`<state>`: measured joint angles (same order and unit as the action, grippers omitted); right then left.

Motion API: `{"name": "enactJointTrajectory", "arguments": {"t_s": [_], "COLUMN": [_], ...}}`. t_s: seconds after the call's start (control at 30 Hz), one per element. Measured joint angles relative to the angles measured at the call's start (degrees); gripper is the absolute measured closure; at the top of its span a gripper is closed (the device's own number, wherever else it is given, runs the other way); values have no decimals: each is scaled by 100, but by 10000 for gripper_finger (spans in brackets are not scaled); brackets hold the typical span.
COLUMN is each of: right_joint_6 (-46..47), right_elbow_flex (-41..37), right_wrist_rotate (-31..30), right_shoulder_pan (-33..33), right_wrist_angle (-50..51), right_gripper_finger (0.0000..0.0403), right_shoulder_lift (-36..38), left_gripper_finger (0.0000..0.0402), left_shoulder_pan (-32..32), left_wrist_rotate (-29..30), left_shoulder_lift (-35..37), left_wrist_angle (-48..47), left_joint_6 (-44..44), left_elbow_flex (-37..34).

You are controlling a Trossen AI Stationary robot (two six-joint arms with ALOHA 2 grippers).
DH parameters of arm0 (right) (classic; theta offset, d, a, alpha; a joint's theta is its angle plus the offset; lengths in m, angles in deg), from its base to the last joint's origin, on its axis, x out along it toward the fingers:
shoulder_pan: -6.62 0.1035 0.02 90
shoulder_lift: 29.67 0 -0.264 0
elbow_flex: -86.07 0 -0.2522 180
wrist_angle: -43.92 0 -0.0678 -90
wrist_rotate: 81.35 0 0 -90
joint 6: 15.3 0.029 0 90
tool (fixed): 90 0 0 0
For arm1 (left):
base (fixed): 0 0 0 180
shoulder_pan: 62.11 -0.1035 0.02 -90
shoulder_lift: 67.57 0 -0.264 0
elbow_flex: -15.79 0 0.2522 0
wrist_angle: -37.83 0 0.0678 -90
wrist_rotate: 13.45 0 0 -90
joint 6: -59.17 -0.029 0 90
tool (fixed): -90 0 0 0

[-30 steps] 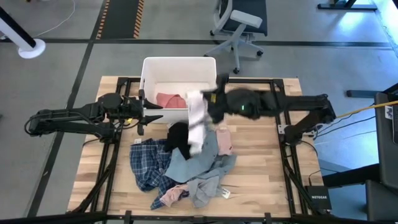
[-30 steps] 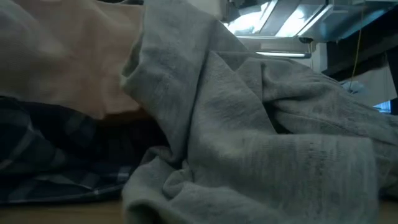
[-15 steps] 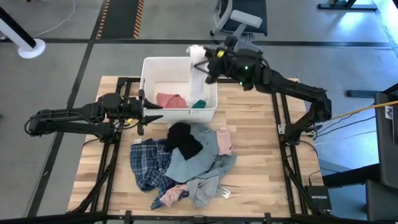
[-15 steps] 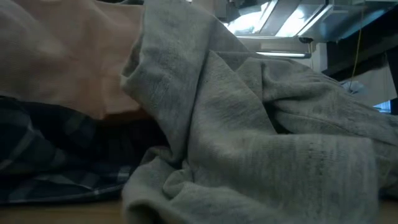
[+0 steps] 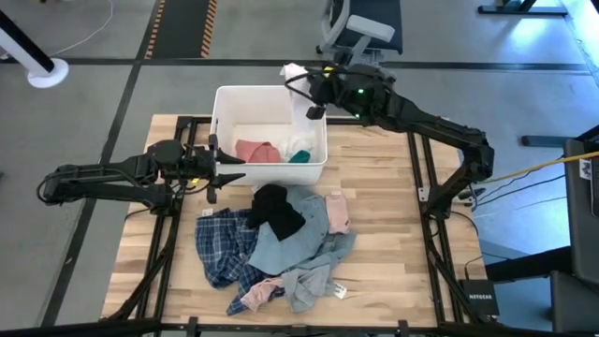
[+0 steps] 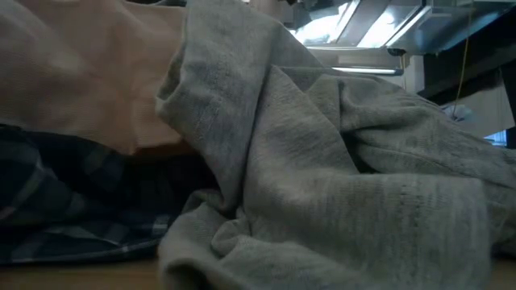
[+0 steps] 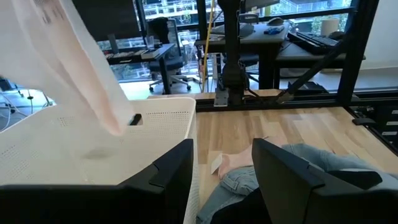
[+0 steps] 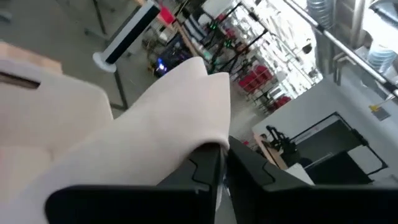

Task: Sort clothes
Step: Put the light pink underwear into the white bin, then put the top pink sock into the white bin

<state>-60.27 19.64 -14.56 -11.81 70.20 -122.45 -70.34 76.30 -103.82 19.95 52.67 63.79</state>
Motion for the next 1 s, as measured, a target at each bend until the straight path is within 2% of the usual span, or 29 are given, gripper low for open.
{"name": "enactJointTrajectory", "arguments": {"t_s": [0.13, 0.37, 0.5, 0.67, 0.77, 0.9, 1.0], "right_joint_6": [246, 437, 428, 428, 755, 1360, 1922], "right_elbow_flex": [-2, -2, 4, 2, 4, -38, -271], "right_wrist_rotate": [230, 332, 330, 331, 415, 773, 774], "right_shoulder_pan": [2, 2, 3, 187, 463, 1063, 1633], "right_wrist_angle": [289, 1511, 2216, 3196, 3908, 5097, 5597], "right_gripper_finger": [337, 242, 207, 192, 192, 192, 191], "right_shoulder_lift": [-82, -1, 167, 278, 411, 413, 416], "left_gripper_finger": [242, 242, 242, 242, 242, 242, 242], "left_shoulder_pan": [0, 0, 0, 0, 0, 0, 0], "left_wrist_rotate": [1, 0, 0, 0, 0, 0, 0], "left_shoulder_lift": [0, 0, 0, -1, -2, -1, 0], "left_wrist_angle": [0, -8, -33, -35, -39, -68, -111], "left_joint_6": [3, 7, -1, 4, 7, 9, 42], "left_elbow_flex": [0, 0, 0, 0, 0, 0, 0]}}
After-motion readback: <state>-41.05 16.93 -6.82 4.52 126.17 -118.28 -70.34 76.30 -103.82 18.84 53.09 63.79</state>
